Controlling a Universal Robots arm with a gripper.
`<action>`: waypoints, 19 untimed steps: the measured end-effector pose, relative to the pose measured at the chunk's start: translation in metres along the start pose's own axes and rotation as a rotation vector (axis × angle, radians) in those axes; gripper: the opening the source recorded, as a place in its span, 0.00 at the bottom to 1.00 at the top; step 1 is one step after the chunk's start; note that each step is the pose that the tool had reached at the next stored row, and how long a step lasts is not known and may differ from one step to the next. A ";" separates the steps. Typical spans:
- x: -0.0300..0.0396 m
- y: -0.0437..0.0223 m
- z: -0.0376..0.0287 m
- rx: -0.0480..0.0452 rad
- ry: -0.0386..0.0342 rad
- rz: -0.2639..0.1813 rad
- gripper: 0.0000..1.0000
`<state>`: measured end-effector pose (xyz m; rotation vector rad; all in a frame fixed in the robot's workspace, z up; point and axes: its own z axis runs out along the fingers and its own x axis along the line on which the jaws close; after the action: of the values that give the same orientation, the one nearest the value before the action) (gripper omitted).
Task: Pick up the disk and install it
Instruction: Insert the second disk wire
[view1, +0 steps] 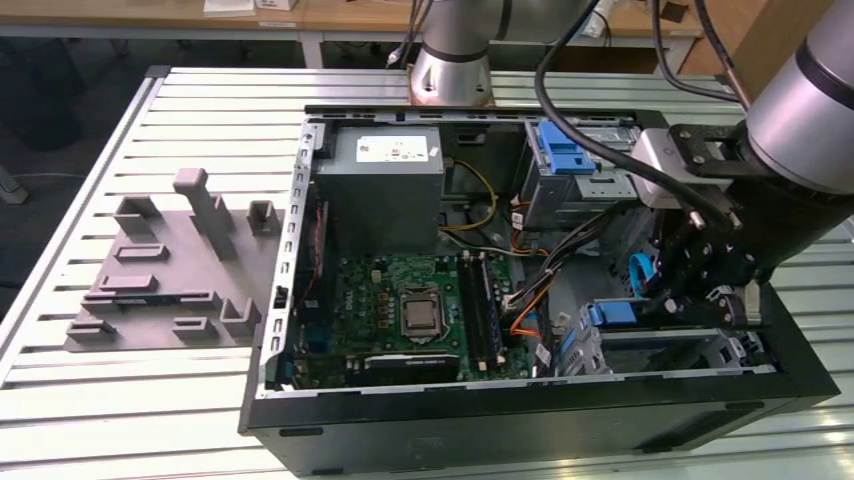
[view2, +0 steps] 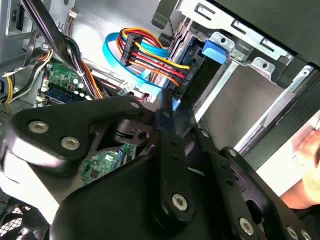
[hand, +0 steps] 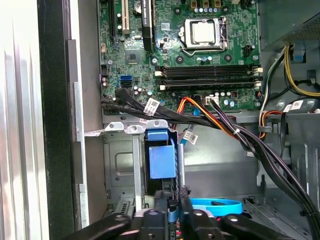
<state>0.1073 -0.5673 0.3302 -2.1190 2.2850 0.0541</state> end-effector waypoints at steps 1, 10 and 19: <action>0.0000 0.0000 -0.0005 0.0000 0.0002 0.000 0.25; -0.0003 0.0001 -0.0062 0.0000 0.0003 0.000 0.31; -0.0007 0.0001 -0.0148 0.0000 0.0002 0.000 0.31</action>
<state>0.1073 -0.5673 0.3450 -2.1191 2.2852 0.0539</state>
